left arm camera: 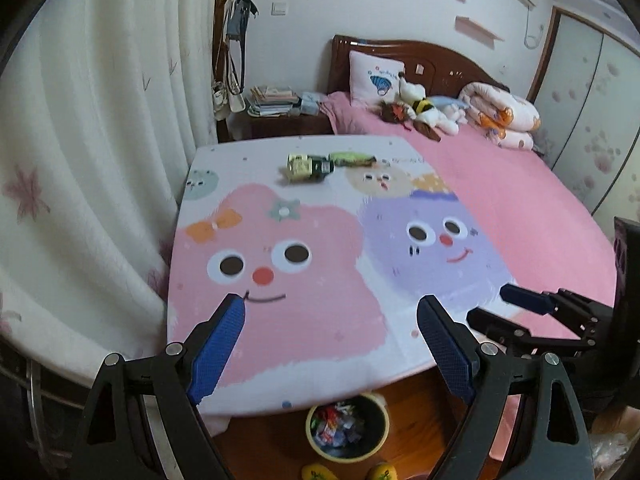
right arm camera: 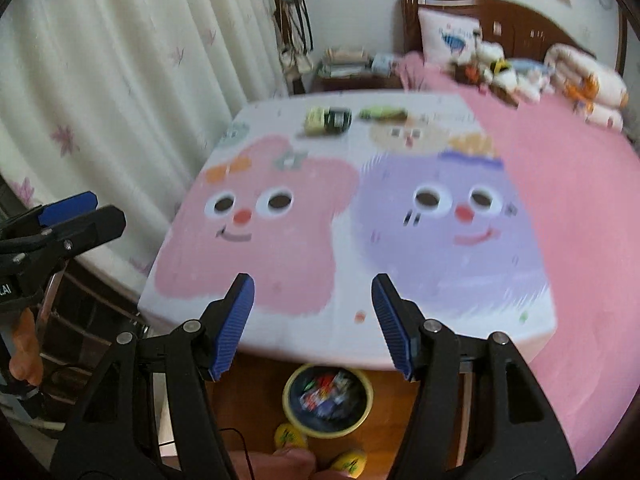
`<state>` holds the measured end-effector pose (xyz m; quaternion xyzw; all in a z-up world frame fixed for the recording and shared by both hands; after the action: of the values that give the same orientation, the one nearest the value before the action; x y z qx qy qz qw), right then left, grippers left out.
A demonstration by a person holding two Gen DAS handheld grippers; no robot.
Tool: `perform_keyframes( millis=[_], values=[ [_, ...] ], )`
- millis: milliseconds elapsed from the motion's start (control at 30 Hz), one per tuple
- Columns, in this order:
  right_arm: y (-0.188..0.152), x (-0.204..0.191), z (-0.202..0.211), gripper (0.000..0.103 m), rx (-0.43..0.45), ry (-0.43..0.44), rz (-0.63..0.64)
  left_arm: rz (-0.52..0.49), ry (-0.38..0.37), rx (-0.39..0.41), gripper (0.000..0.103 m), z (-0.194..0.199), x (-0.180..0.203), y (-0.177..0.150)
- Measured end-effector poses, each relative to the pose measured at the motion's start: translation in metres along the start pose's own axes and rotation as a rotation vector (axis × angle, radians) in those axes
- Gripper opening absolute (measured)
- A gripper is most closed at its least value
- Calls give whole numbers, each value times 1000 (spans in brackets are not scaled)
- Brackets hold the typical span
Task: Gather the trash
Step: 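Raise both open tools back toward the table, then grasp the green-white carton with the left gripper while the right gripper grasps the green packet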
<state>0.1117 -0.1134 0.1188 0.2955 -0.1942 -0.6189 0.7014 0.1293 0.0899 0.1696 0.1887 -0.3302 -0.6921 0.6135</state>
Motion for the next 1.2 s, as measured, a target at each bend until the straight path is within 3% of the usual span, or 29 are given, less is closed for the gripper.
perform_keyframes(
  millis=[267, 367, 533, 700, 833, 967, 1200],
  values=[
    [65, 13, -7, 58, 35, -55, 55, -20, -22, 10, 89, -24, -10, 57],
    [91, 24, -27, 58, 12, -73, 124, -41, 11, 24, 89, -45, -13, 80],
    [143, 58, -88, 58, -28, -62, 237, -55, 67, 5, 89, -97, -15, 115],
    [197, 102, -176, 58, -76, 9, 323, -26, 149, -44, 89, -183, -17, 162],
    [237, 134, -258, 58, -135, 67, 389, 122, 143, -123, 89, -267, -27, 195],
    [263, 160, -352, 58, -222, 99, 493, 290, 170, -193, 88, -343, -42, 208],
    [282, 174, -456, 58, -369, 214, 571, 518, 178, -240, 85, -419, -65, 204]
  ],
)
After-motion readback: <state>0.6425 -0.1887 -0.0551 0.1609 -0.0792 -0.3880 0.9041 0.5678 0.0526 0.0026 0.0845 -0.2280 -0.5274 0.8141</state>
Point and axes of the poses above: each gripper's, at about its wrist camera, not at the fingertips, and z roughly against the way its jaws point, x to its right, y to its top, the point moved 4 cm from there along -z, roughly the way its jaws point, and after that the axes turned 2 degrees about x, right-handed, at the moved point
